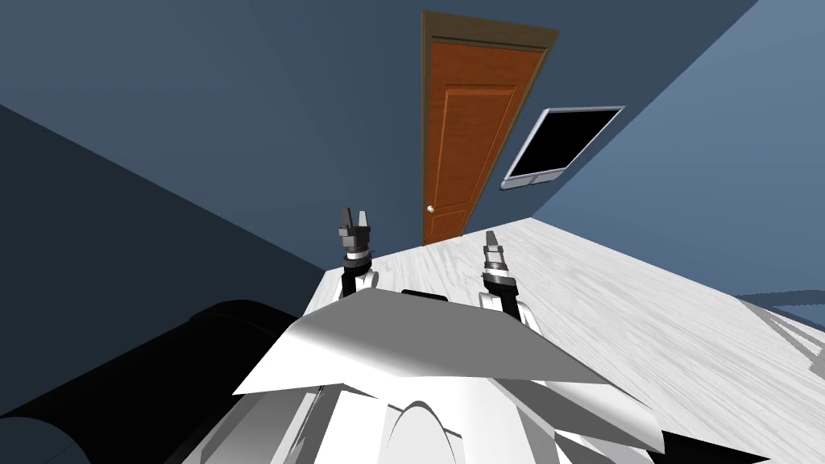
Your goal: Pull the door open
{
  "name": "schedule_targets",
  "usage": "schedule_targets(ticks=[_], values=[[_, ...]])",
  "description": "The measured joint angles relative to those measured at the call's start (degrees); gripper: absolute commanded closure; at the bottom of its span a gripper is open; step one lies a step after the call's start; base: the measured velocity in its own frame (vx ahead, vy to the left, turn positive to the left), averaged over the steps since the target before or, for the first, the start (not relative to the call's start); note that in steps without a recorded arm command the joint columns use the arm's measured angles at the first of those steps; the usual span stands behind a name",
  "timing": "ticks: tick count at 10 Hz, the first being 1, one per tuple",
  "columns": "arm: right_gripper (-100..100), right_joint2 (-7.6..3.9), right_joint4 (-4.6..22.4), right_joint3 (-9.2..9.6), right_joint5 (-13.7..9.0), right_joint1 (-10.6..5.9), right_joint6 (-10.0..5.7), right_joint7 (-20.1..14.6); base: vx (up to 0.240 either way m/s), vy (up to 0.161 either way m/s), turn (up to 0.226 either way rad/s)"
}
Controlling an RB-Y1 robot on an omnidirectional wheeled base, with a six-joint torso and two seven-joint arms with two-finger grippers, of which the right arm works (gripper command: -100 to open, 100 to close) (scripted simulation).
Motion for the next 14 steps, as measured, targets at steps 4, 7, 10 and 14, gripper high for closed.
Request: schedule_targets(ticks=[4,7,10,14], values=[[-100,-1.01,5.87,-1.32,1.83,-1.86,-2.40,3.67,0.124,0.008,0.055],[-100,-1.57,9.18,-2.07,3.15,-2.93,-3.65,6.15,0.106,0.009,0.045],[-100,-2.15,12.89,-2.95,4.39,-4.22,-5.00,8.59,0.094,0.008,0.049],[-100,-2.73,17.78,-4.05,6.16,-5.78,-6.89,11.96,0.103,0.007,0.050]])
